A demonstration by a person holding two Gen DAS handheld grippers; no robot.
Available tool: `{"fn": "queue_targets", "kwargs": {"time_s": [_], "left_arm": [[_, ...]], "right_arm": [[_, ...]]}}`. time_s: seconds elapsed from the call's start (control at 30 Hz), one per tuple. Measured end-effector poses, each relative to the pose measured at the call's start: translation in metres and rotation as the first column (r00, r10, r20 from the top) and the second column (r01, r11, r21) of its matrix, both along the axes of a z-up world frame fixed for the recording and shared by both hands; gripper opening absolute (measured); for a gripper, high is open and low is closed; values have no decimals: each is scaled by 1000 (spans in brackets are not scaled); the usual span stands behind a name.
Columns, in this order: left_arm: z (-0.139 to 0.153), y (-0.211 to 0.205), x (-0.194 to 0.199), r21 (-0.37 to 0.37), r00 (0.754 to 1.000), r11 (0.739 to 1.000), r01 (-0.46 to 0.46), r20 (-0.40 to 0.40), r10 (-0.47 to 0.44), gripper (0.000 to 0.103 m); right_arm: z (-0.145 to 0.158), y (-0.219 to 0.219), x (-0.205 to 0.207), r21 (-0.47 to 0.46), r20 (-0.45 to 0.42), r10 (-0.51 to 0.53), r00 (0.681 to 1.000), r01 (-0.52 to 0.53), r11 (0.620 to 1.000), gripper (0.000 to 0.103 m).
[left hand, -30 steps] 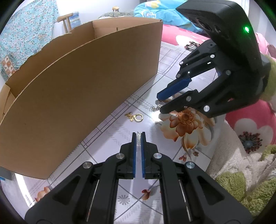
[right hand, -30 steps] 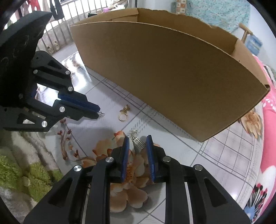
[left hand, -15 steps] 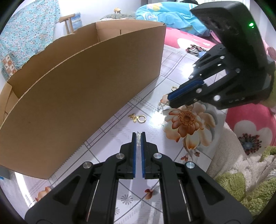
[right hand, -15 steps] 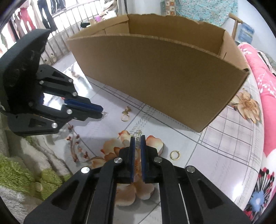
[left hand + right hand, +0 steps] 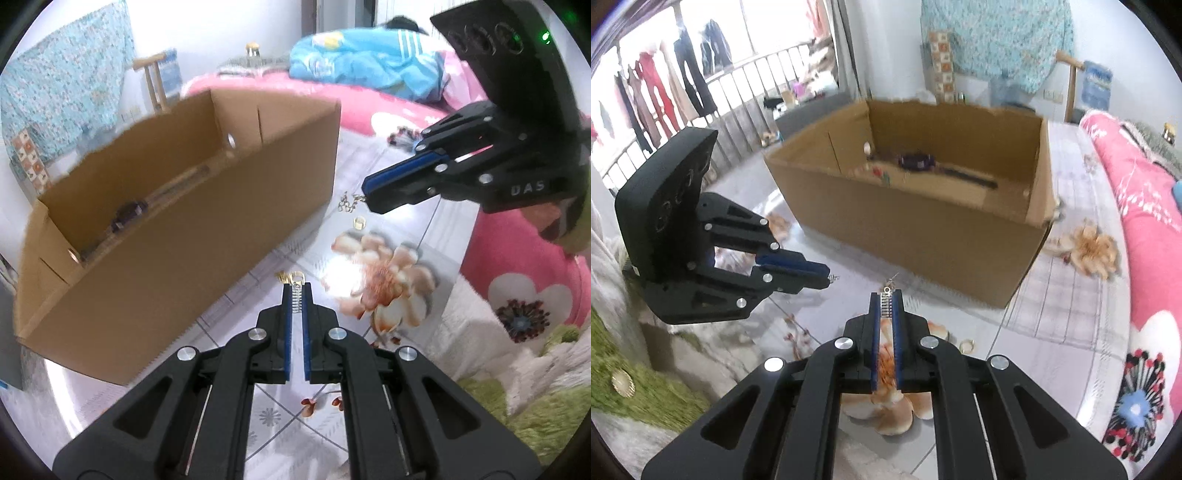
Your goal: Organize jewelry
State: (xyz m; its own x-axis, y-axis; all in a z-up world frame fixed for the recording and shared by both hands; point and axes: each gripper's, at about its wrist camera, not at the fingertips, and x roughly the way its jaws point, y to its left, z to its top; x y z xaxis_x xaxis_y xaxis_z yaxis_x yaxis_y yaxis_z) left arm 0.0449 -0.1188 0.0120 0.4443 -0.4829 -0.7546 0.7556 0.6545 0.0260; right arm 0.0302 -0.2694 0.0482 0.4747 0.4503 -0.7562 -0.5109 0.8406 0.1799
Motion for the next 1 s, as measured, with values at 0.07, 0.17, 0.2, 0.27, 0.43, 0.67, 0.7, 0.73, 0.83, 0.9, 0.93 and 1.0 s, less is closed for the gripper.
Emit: {"fn": "queue_targets", "kwargs": {"time_s": [0.07,0.17,0.2,0.27,0.43,0.67,0.7,0.73,0.83,0.9,0.93,1.0], "left_arm": [[13,4,-1,-16,1000,1000,-8,26,8,4],[34,9,-1,-54,999,998,-14,47,17,4],[41,11,0,-66,998,998,-14,54,18,4],[57,14,4,-92,997,996,-13,73,20,4],[82,16,43,-100,995,995,-30,89,39,4],[65,7,130,-43,993,995,-92,-71,89,4],[59,6,145,-37,988,994,-106,-115,101,4],[54,6,155,-34,983,992,-119,-148,112,4],[29,9,189,-36,946,987,-160,-291,143,4],[12,11,207,-4,914,982,-188,-366,174,4],[5,12,215,1,892,981,-196,-415,179,4],[-3,15,222,-2,855,977,-215,-483,187,4]], "right_arm": [[11,4,-2,13,37,0,999,0,1000,6],[28,4,2,26,95,-3,995,1,1000,6],[34,4,5,31,117,-8,993,4,1000,6],[45,2,13,43,148,-9,989,3,999,6],[63,-3,49,78,139,-2,990,-9,997,6],[54,1,121,49,-8,-2,1000,3,999,6],[51,4,135,41,-38,1,999,1,999,7],[48,6,143,32,-53,-2,999,3,999,6],[36,17,173,6,-118,-2,993,2,1000,7],[25,27,193,-28,-170,-6,985,2,1000,7],[18,32,204,-49,-195,-15,981,6,999,7],[9,40,217,-75,-235,-19,972,1,997,7]]}}
